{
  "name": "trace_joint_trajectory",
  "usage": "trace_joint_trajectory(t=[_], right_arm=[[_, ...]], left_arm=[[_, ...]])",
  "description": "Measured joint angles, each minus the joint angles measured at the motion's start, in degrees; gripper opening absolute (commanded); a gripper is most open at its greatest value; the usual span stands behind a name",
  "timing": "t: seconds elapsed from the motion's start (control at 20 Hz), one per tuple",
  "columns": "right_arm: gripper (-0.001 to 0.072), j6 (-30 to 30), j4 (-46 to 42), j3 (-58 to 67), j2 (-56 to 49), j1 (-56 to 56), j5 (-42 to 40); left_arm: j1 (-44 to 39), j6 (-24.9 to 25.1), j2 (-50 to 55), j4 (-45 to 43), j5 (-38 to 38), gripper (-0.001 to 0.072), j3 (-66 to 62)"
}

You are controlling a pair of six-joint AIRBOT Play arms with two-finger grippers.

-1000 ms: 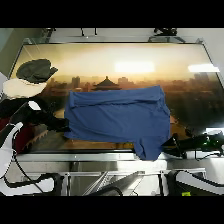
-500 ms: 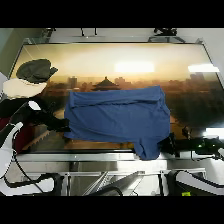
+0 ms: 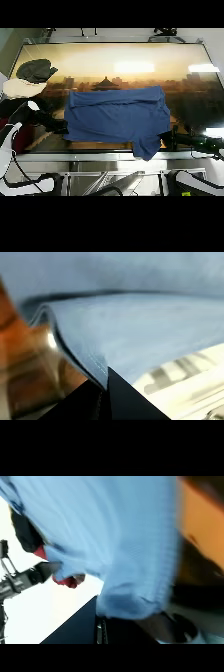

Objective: Fold the shirts.

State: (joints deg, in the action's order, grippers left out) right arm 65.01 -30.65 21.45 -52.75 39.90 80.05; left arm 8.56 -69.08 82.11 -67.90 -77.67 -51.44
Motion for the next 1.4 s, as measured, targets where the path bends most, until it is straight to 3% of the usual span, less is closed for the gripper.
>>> trace_joint_trajectory(t=[0.25, 0.55, 0.9, 1.15, 1.2, 1.25, 1.35, 1.4], right_arm=[[0.0016, 1.01, 3.58, 6.51, -1.40, -0.15, 0.68], [0.0016, 0.83, 11.58, 20.04, -13.16, -7.13, -0.35], [0.0016, 1.70, 17.99, 48.26, -32.65, -16.61, -3.89], [0.0017, 1.95, 18.75, 61.02, -43.08, -18.80, -5.68], [0.0028, 1.25, 18.67, 62.16, -44.46, -18.93, -5.99], [0.0097, 0.57, 18.45, 62.88, -45.46, -19.04, -6.10], [0.0155, -1.79, 18.01, 63.84, -46.99, -19.17, -6.29], [0.0316, -3.08, 17.75, 64.22, -47.39, -19.15, -6.23]], left_arm=[[2.25, -1.01, -2.32, -1.77, -2.10, 0.0014, -1.05], [0.07, -1.66, -1.75, -1.20, -2.12, 0.0014, -10.27], [-4.00, -4.57, 9.66, -1.03, -0.33, 0.0014, -27.65], [-5.03, -7.21, 19.19, -1.05, 1.44, 0.0014, -38.27], [-5.25, -7.48, 20.59, -1.05, 1.57, 0.0015, -39.65], [-5.42, -7.74, 21.90, -1.05, 1.90, 0.0016, -40.79], [-5.62, -8.28, 23.74, -1.09, 2.69, 0.0022, -42.14], [-5.60, -8.48, 24.33, -1.29, 2.95, 0.0327, -42.62]])
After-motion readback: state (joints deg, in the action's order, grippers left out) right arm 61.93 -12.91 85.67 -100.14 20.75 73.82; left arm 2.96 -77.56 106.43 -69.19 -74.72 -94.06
